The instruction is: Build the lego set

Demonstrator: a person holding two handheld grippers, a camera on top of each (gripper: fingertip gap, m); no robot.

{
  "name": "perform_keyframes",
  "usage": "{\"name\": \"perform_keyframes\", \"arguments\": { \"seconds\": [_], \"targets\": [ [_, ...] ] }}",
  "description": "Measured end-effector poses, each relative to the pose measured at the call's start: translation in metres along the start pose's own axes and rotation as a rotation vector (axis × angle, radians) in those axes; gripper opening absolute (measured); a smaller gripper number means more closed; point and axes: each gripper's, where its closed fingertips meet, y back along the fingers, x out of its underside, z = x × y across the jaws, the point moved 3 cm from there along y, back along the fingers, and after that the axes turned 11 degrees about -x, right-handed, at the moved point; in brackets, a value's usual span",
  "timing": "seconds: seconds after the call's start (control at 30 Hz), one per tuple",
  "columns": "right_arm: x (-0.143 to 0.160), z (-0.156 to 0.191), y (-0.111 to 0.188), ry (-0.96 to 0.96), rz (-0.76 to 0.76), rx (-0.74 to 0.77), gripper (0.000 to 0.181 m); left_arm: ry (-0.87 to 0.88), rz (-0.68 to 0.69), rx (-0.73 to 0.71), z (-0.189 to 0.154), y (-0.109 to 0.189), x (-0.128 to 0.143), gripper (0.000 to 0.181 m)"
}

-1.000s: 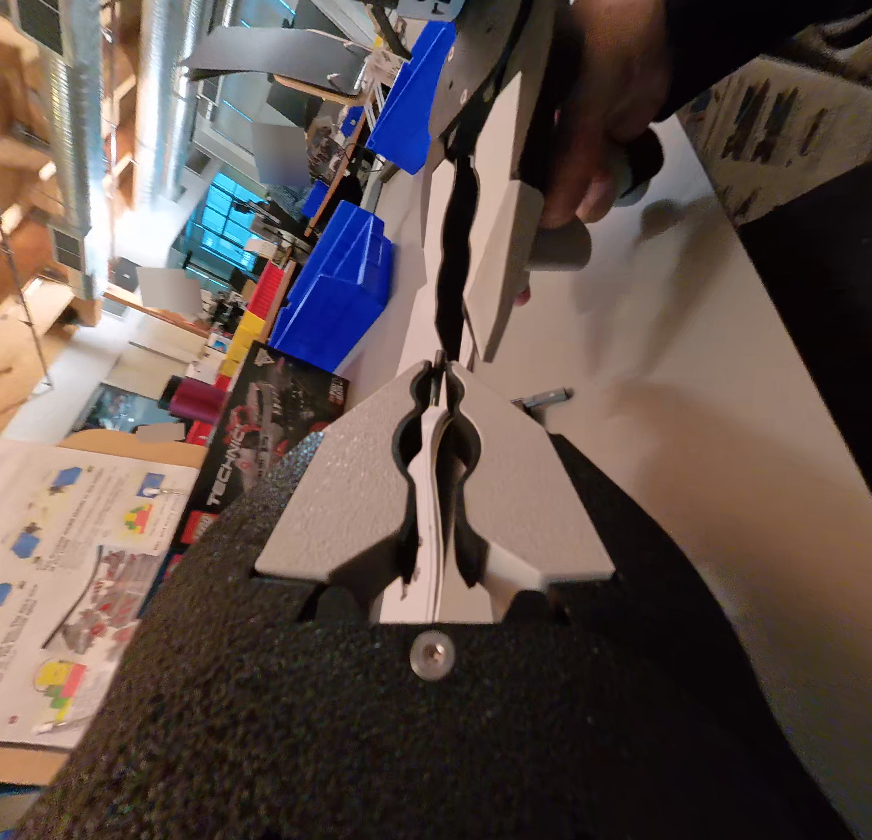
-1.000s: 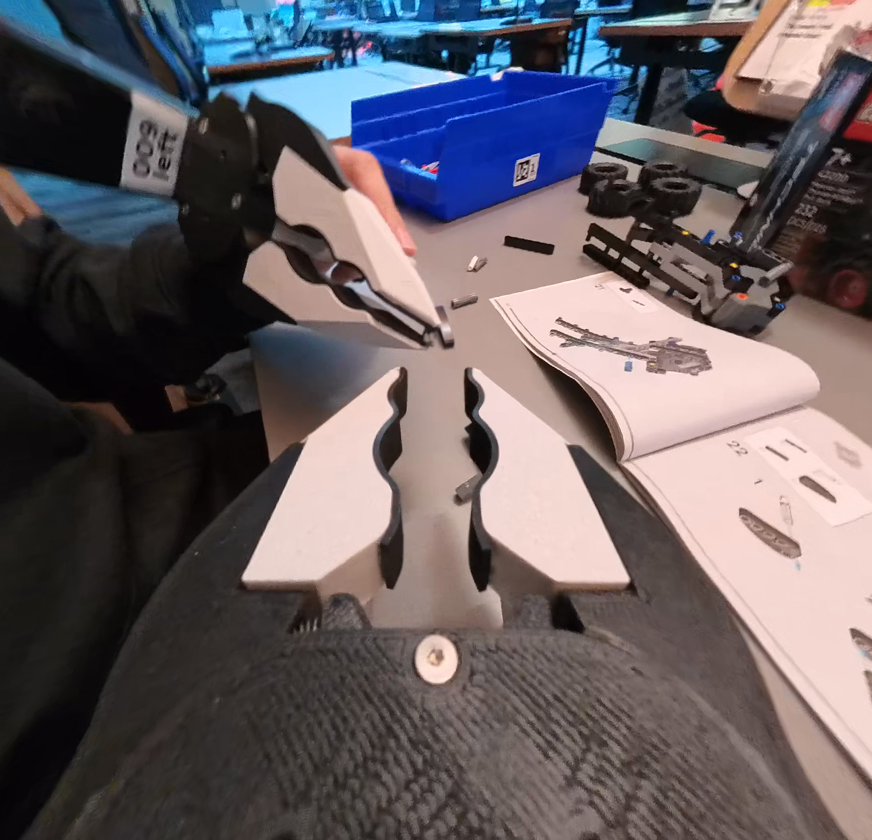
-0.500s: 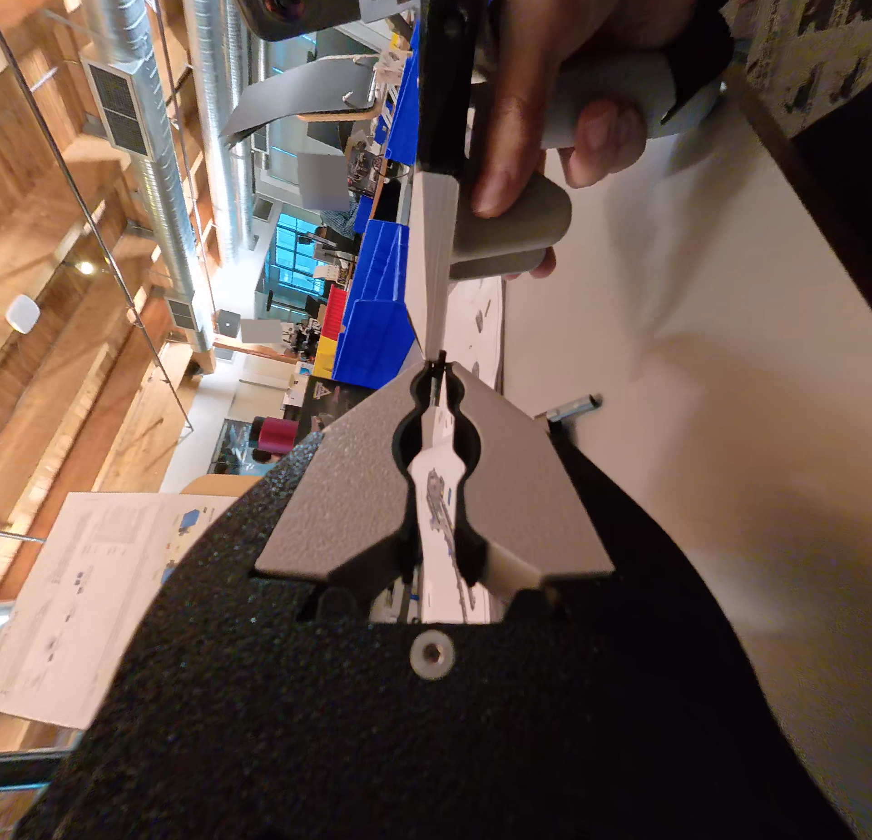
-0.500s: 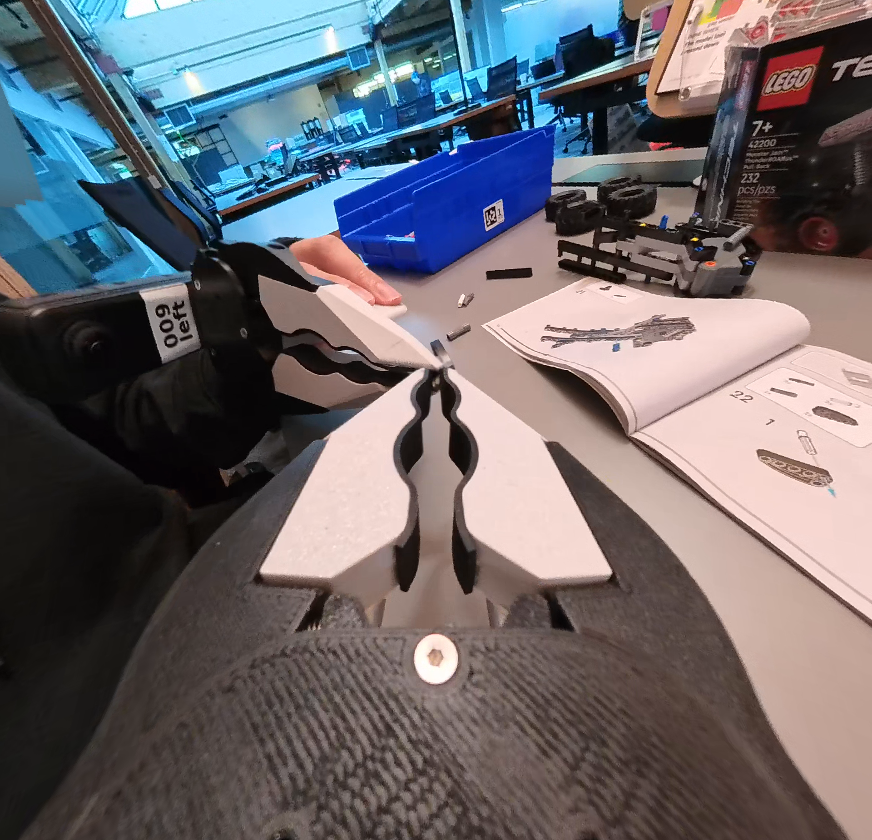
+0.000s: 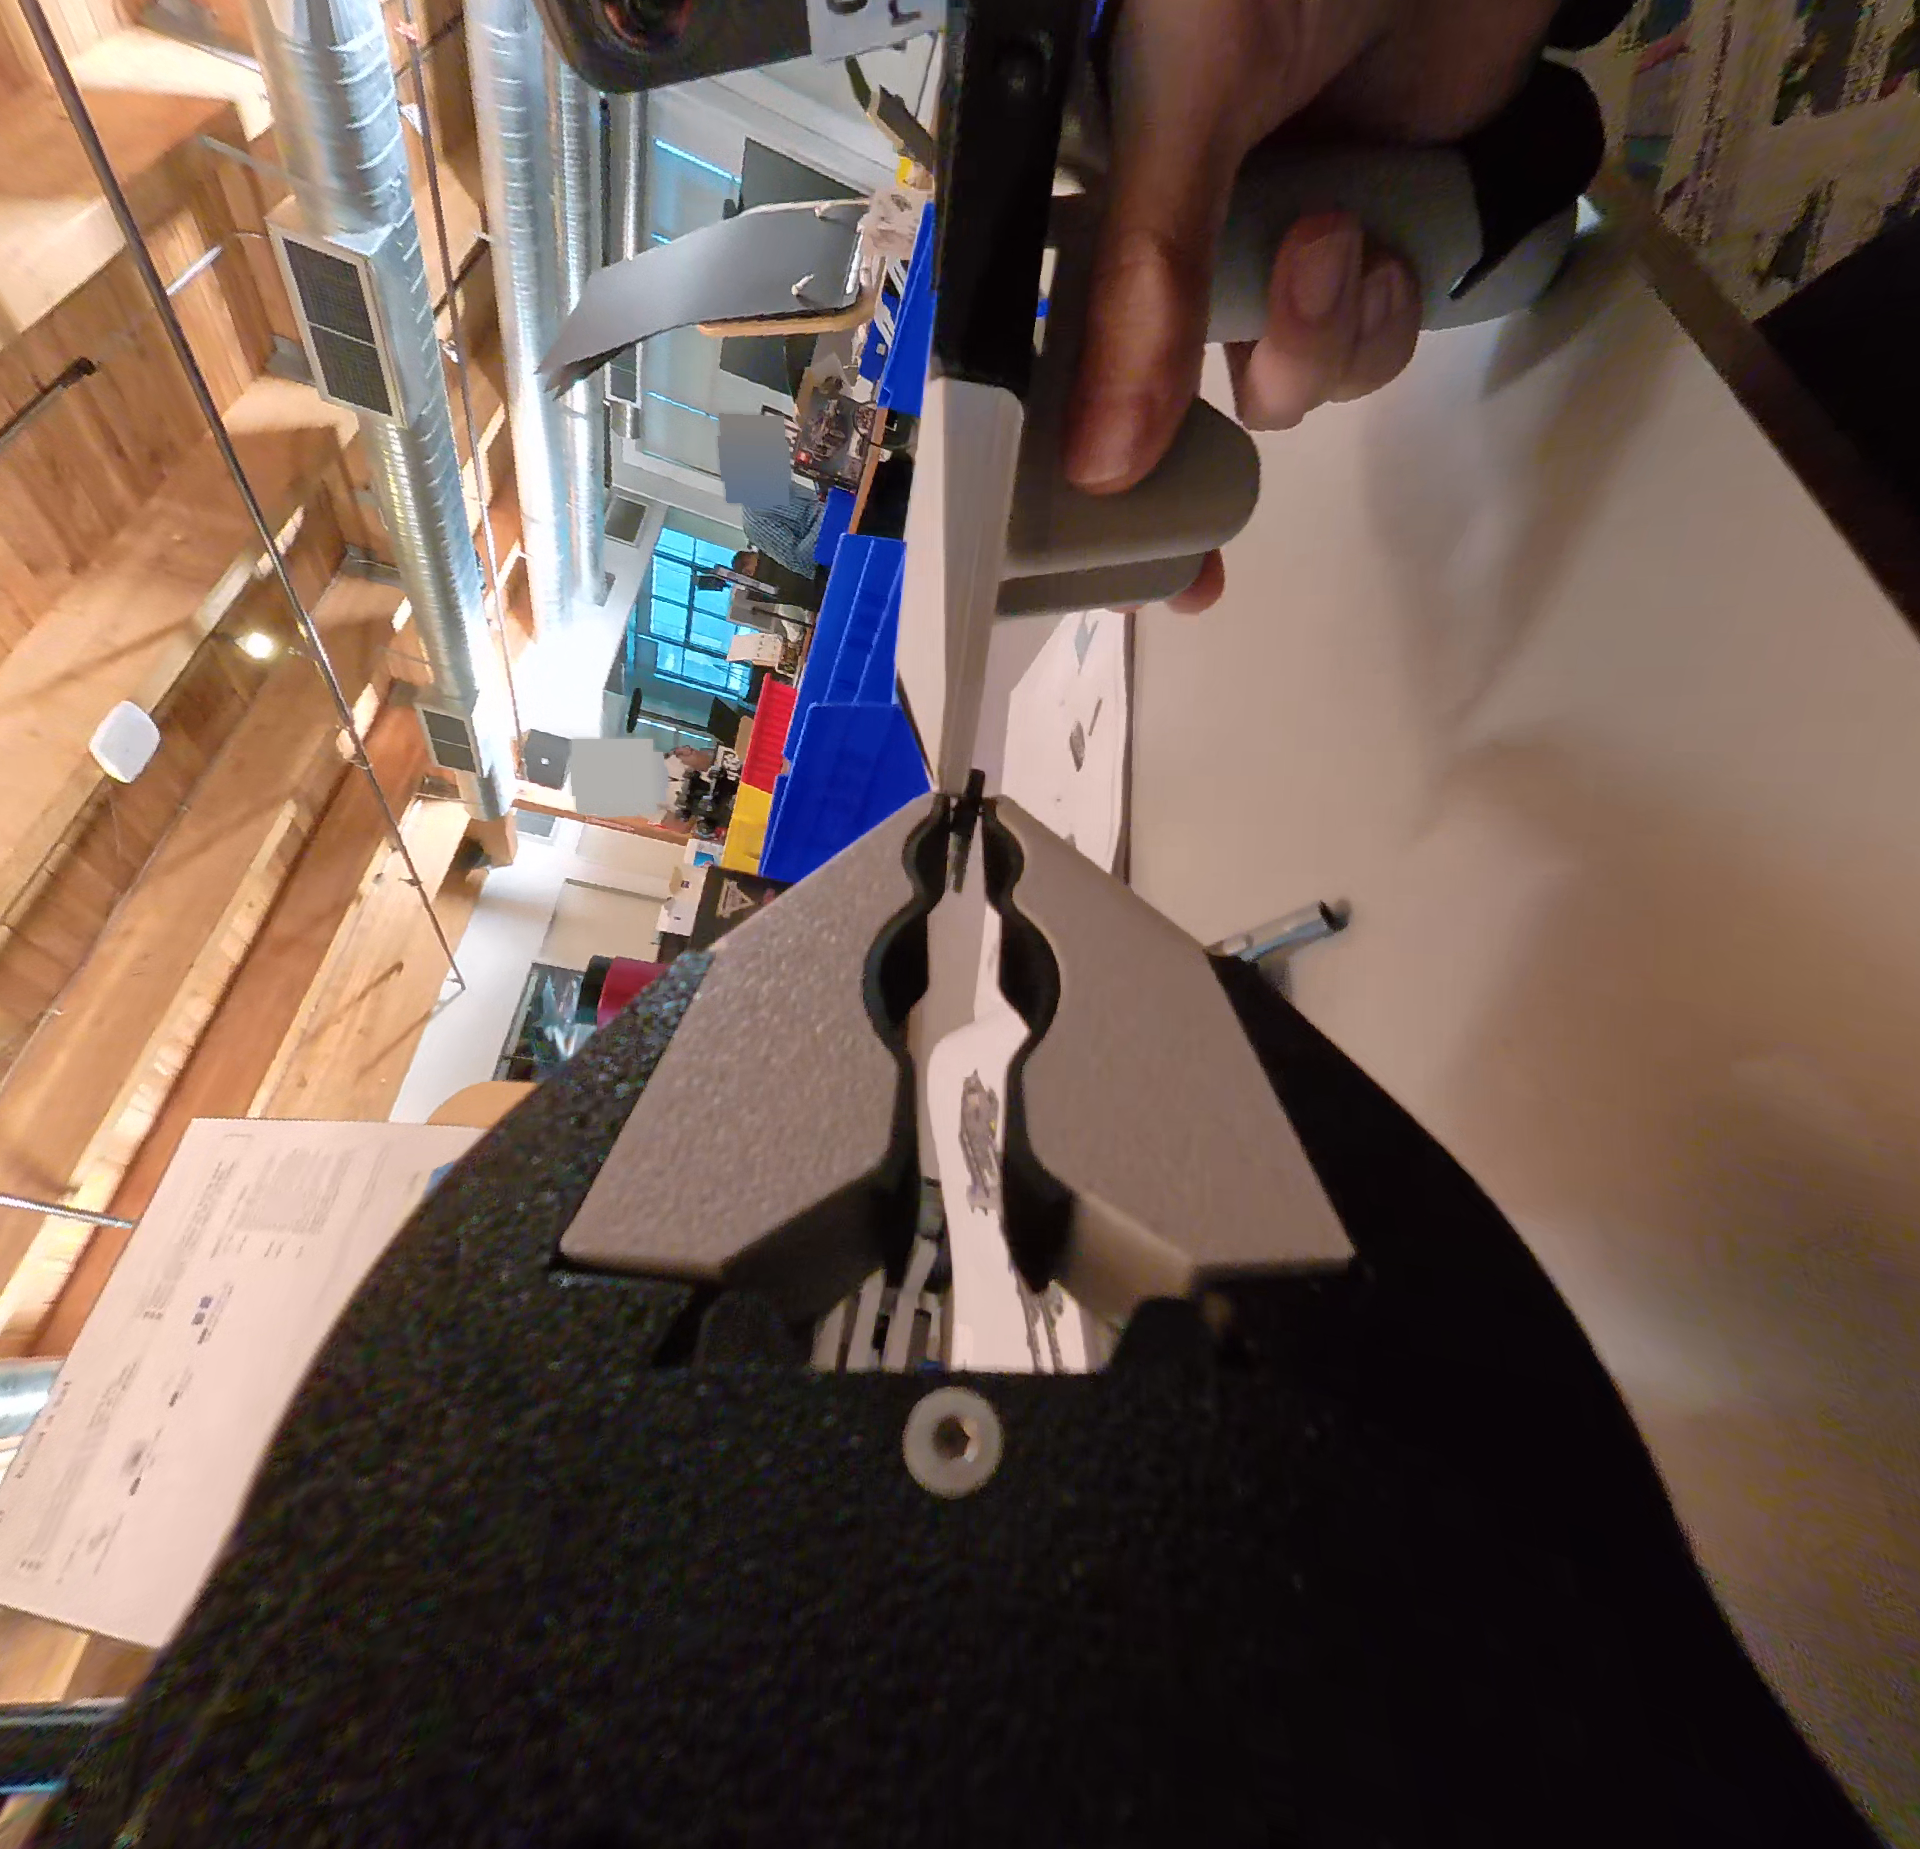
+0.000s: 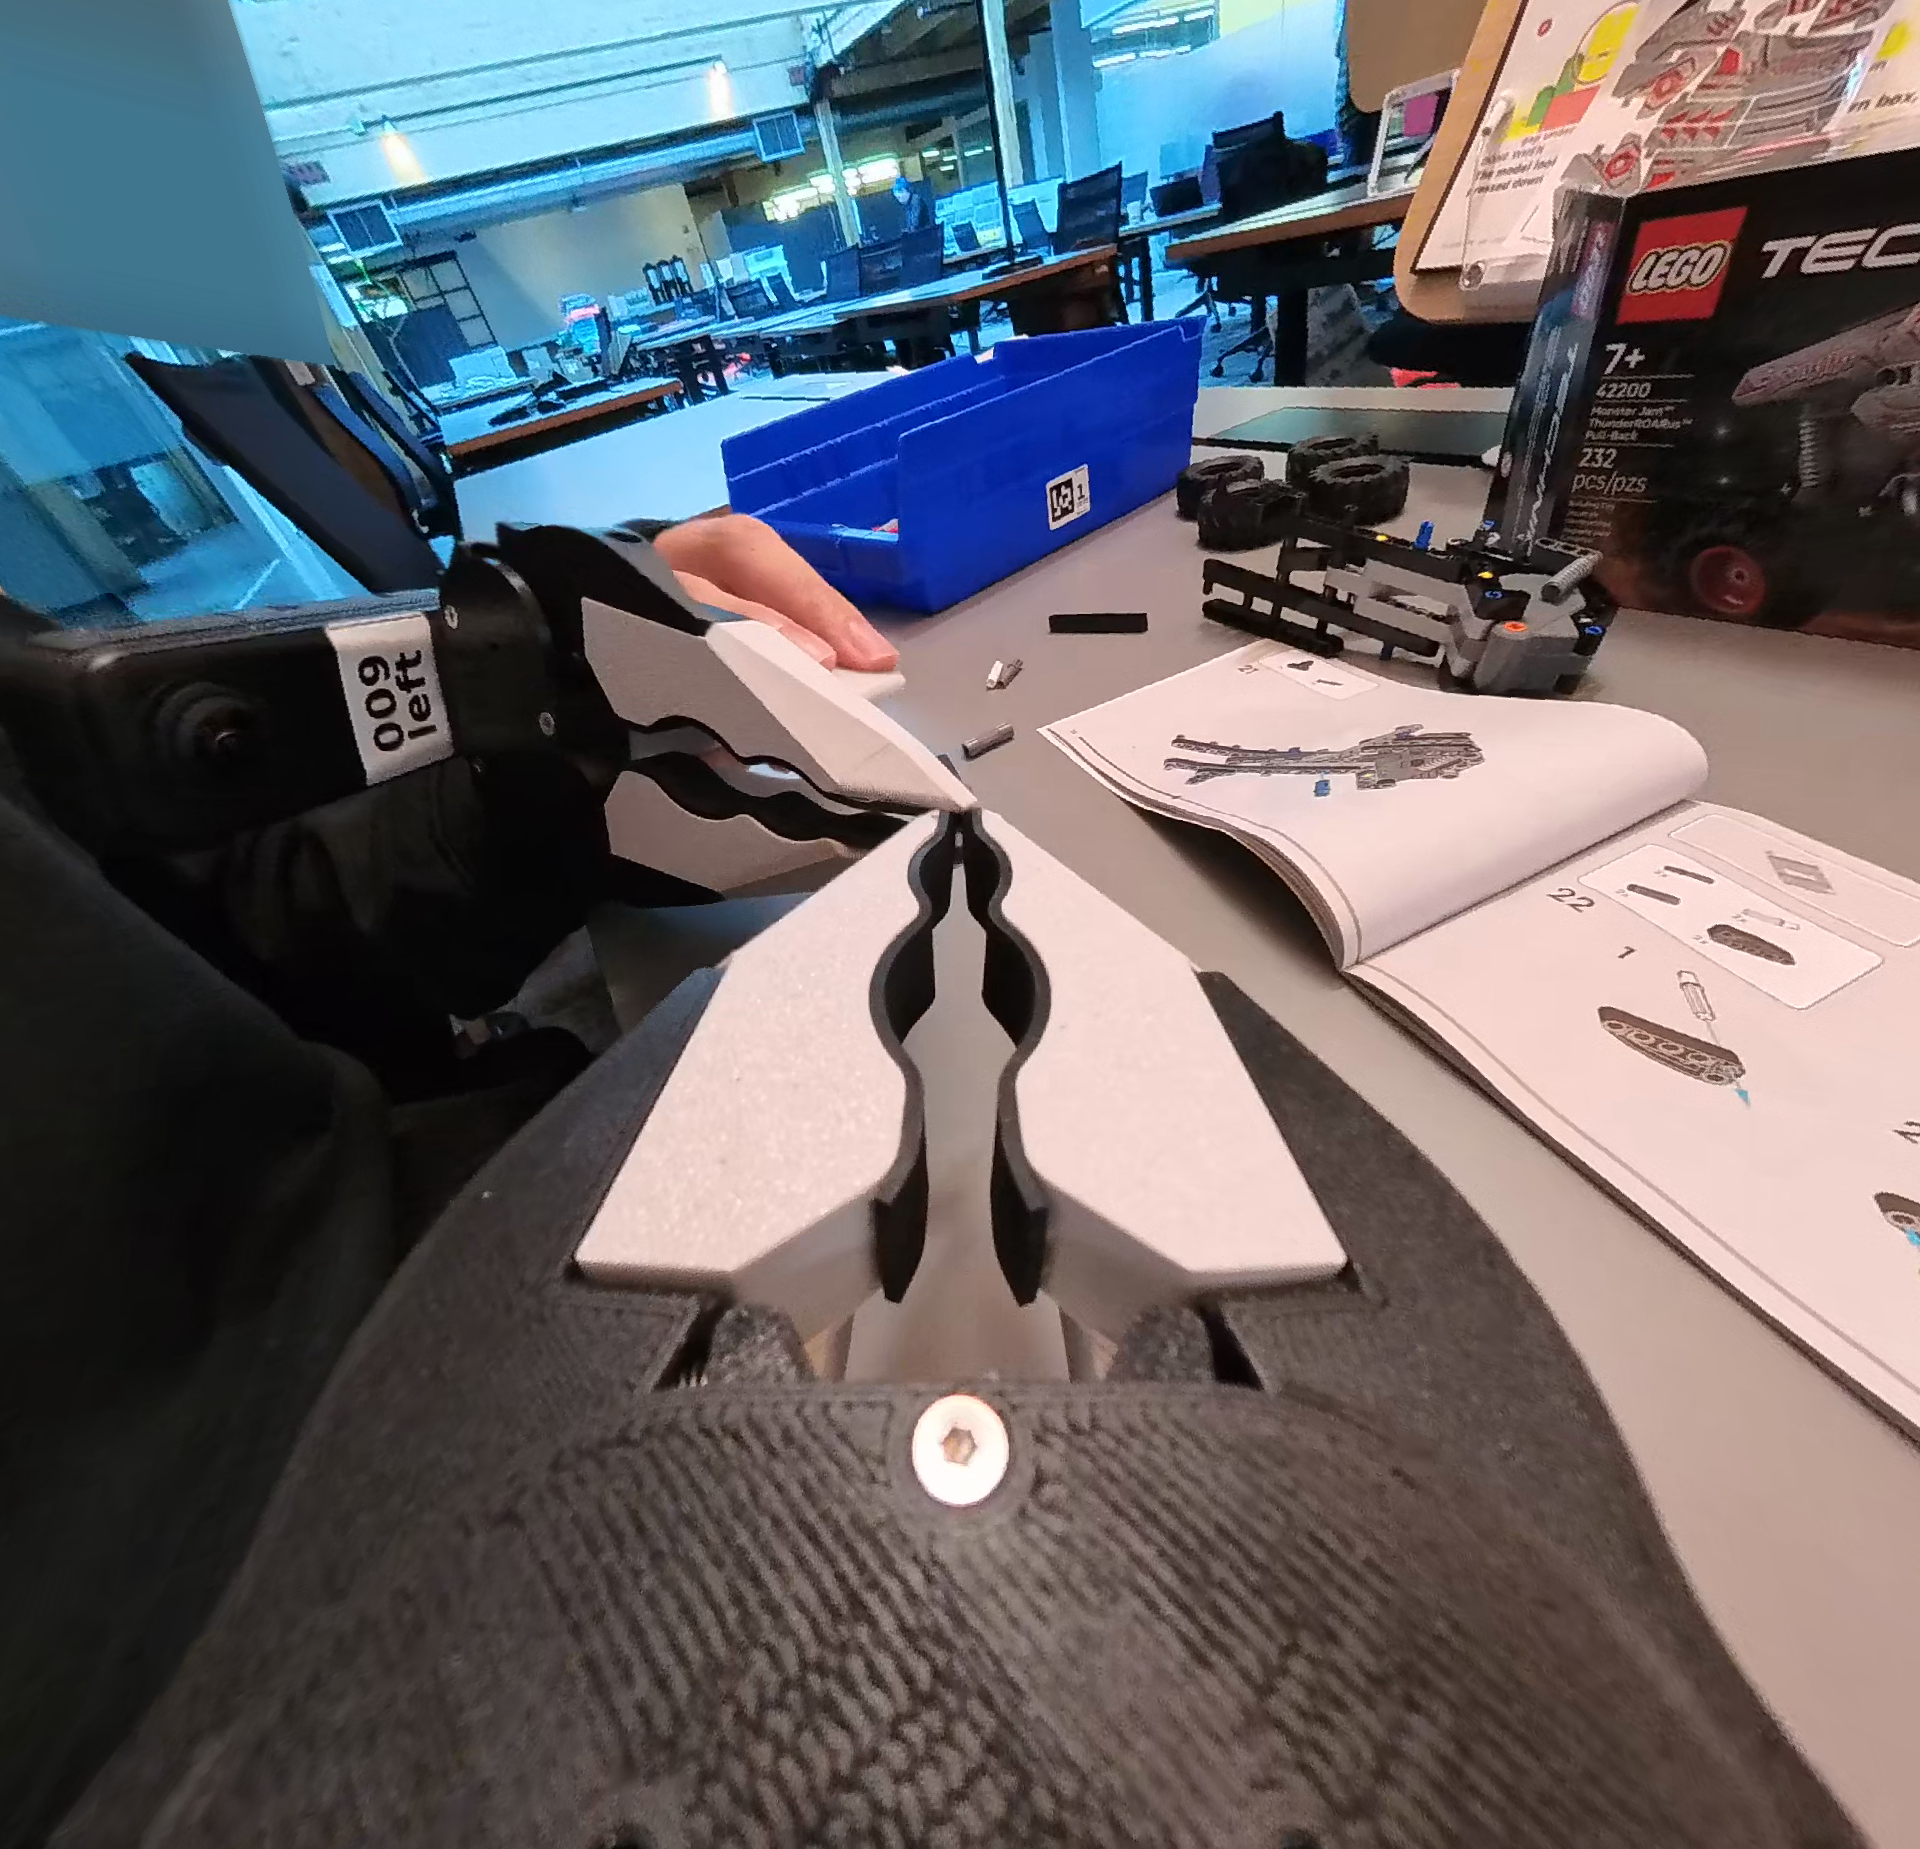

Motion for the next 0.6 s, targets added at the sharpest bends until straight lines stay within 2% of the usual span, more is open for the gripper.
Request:
{"name": "perform_keyframes", "arguments": {
  "seconds": [0.13, 0.3, 0.4, 0.47, 0.6],
  "targets": [
    [-0.001, 0.0, 0.002, 0.024, -0.002, 0.015, 0.0, 0.019, 0.004, -0.003, 0.002, 0.0, 0.001, 0.005],
    [-0.004, -0.004, 0.007, 0.051, -0.013, 0.044, 0.0, 0.239, 0.012, 0.046, 0.007, 0.001, 0.001, 0.015],
    [-0.003, -0.005, 0.007, 0.143, 0.013, 0.049, 0.0, 0.492, 0.021, 0.139, 0.009, 0.003, 0.005, 0.023],
    [-0.004, 0.002, 0.004, 0.269, 0.026, 0.033, 0.0, 0.722, 0.031, 0.244, 0.011, 0.006, 0.009, 0.026],
    [-0.005, 0.013, -0.001, 0.406, 0.012, -0.01, 0.0, 1.117, 0.004, 0.464, 0.016, 0.015, 0.009, 0.027]
  ]
}}
